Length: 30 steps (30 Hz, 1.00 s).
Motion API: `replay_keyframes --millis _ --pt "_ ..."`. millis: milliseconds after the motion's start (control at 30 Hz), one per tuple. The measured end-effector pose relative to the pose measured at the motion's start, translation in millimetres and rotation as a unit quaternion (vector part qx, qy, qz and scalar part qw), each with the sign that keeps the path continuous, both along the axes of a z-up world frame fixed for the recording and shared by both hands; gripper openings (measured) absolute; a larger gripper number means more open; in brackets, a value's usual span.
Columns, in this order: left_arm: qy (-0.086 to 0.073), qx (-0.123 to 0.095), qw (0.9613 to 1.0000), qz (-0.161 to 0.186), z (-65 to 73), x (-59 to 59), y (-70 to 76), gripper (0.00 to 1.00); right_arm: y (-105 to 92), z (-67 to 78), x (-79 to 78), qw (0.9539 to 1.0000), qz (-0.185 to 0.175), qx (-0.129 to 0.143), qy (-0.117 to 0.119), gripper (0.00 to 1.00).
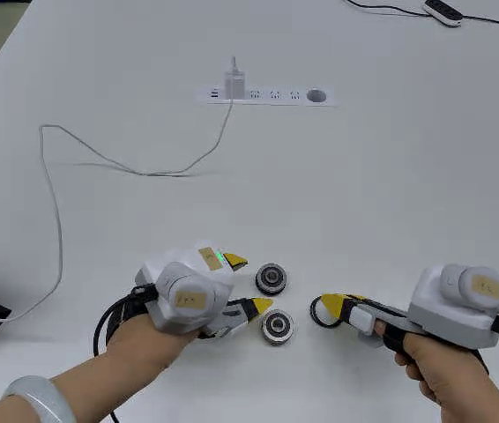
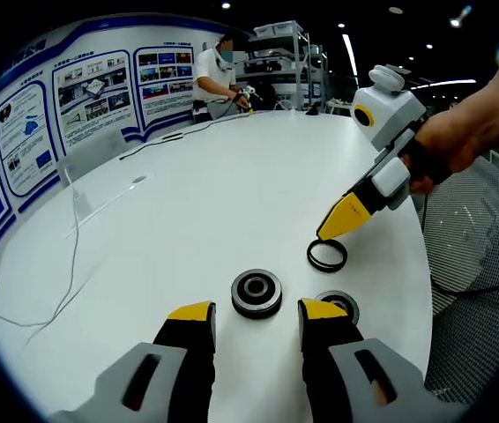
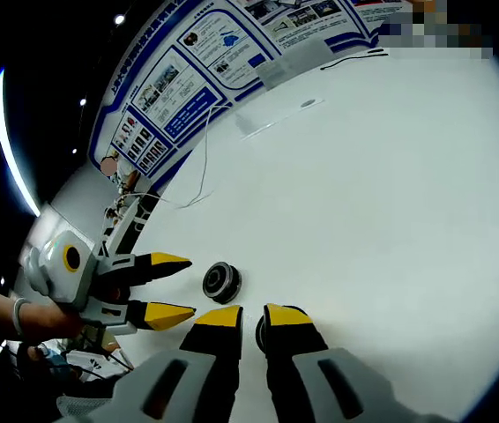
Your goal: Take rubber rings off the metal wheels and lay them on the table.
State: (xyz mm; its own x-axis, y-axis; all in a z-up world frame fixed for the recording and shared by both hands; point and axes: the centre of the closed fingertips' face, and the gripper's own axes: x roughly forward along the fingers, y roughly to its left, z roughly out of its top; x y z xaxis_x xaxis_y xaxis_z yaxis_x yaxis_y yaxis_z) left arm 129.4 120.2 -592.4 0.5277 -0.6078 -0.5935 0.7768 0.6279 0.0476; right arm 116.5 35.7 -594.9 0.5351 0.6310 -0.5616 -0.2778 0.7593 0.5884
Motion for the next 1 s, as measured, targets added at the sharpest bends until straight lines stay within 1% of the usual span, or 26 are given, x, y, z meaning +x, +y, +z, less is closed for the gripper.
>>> replay_keyframes --millis 100,267,367,500,600,633,667,700,767,833,1000 --pt "-0.001 -0.002 1.0 -0.003 1.6 2.2 -3.7 0.35 10.9 1.3 3.9 0.9999 0.011 0.004 -0.002 0.09" --pt "-0.001 -0.003 1.0 -0.009 2.7 3.6 -9.9 0.29 22.0 0.3 6.0 0.9997 0.023 0.008 0.0 0.07" --pt "0.0 -0.002 0.9999 -0.012 2.4 4.8 -12.6 0.25 26.7 -0.9 4.5 0.9996 0.028 0.009 0.001 0.07" --pt "0.003 0.002 0.9999 -0.011 0.2 7.5 -14.0 0.24 29.3 -2.5 3.1 0.9993 0.036 0.004 -0.003 0.07" --pt "0.006 0.006 0.9999 -0.011 -1.9 9.0 -14.8 0.23 30.8 -1.8 2.4 0.9991 0.041 0.002 -0.007 0.11" --pt "0.007 0.007 0.9999 -0.011 -2.4 9.6 -15.3 0.22 31.7 -0.6 3.1 0.999 0.043 0.005 -0.013 0.12" --pt "0.008 0.009 0.9999 -0.011 -3.5 9.6 -15.1 0.21 32.0 -0.1 3.5 0.999 0.043 0.006 -0.014 0.17" --pt "0.009 0.009 0.9998 -0.012 -4.5 10.1 -15.7 0.2 31.7 -1.2 4.2 0.999 0.043 0.007 -0.013 0.2" --pt "0.012 0.013 0.9998 -0.013 -6.9 10.4 -16.0 0.18 32.6 -0.6 4.0 0.9988 0.046 0.008 -0.014 0.2" --pt "0.015 0.013 0.9997 -0.013 -8.0 10.9 -16.8 0.18 32.7 0.5 4.1 0.9986 0.049 0.007 -0.018 0.21" --pt "0.018 0.015 0.9996 -0.015 -10.3 10.1 -17.3 0.17 32.5 1.1 5.4 0.9986 0.049 0.01 -0.018 0.21"
